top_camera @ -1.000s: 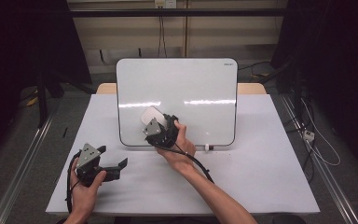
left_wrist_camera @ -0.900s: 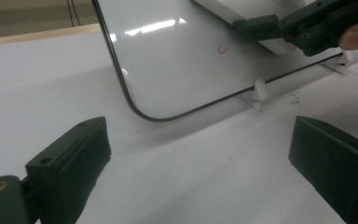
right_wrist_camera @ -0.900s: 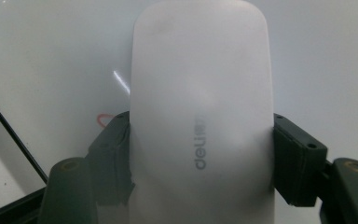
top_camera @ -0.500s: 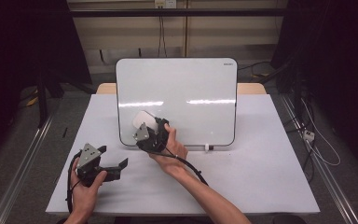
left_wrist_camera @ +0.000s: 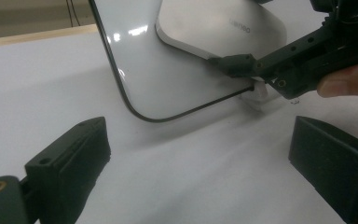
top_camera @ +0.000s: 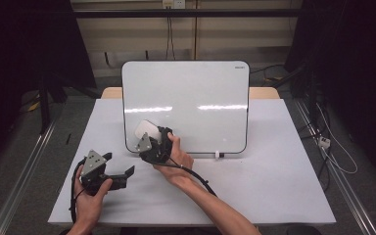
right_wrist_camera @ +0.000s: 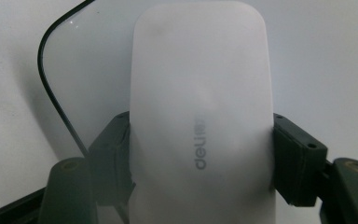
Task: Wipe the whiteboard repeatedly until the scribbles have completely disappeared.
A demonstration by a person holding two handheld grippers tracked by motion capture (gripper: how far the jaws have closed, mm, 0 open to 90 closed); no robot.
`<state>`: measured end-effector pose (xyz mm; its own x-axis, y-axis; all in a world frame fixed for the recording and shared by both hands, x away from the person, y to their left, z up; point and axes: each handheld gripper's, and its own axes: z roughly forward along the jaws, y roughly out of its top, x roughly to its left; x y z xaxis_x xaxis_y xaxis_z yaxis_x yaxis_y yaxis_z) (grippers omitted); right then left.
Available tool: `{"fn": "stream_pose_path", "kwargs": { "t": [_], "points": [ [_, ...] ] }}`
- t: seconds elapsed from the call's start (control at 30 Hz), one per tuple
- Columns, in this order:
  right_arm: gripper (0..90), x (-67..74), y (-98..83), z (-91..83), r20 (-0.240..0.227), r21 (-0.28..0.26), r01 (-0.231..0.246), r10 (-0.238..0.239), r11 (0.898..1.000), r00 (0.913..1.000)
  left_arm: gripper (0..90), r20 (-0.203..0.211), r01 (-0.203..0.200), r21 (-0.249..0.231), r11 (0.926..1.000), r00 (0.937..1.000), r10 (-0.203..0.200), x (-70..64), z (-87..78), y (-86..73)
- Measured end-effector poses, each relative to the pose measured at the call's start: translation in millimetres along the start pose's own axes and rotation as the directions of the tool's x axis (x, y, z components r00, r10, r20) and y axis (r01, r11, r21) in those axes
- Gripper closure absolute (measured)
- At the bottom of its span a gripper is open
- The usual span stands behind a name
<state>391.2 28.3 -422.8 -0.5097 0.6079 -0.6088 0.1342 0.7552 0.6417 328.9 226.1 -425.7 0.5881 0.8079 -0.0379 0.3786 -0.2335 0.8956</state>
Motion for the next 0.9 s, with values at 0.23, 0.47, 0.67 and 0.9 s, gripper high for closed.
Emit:
{"fn": "stream_pose_path", "kwargs": {
  "t": [0.23,0.47,0.67,0.9],
  "points": [
    [31.5,-3.1,-1.5,-3.1,-0.004,0.001,0.003,-0.003,1.000,1.0000,5.0,-0.004,0.016,-0.008,0.9999,0.9999,-0.016,2.0,-1.9,-1.2],
    [31.5,-32.3,-16.3,-10.4,0.021,0.005,-0.062,0.062,0.998,0.9978,5.0,-0.011,0.012,-0.011,0.9999,0.9999,-0.012,2.4,-4.5,-1.3],
    [31.6,-49.4,-24.6,-14.3,0.035,0.008,-0.102,0.102,0.995,0.9942,5.0,-0.012,0.011,-0.010,0.9999,0.9999,-0.011,2.2,-4.5,-1.2],
    [31.6,-64.8,-34.2,-18.8,0.054,0.007,-0.151,0.151,0.988,0.9871,5.0,-0.012,0.015,-0.009,0.9998,0.9998,-0.015,2.9,-4.6,-1.9]
  ]
}}
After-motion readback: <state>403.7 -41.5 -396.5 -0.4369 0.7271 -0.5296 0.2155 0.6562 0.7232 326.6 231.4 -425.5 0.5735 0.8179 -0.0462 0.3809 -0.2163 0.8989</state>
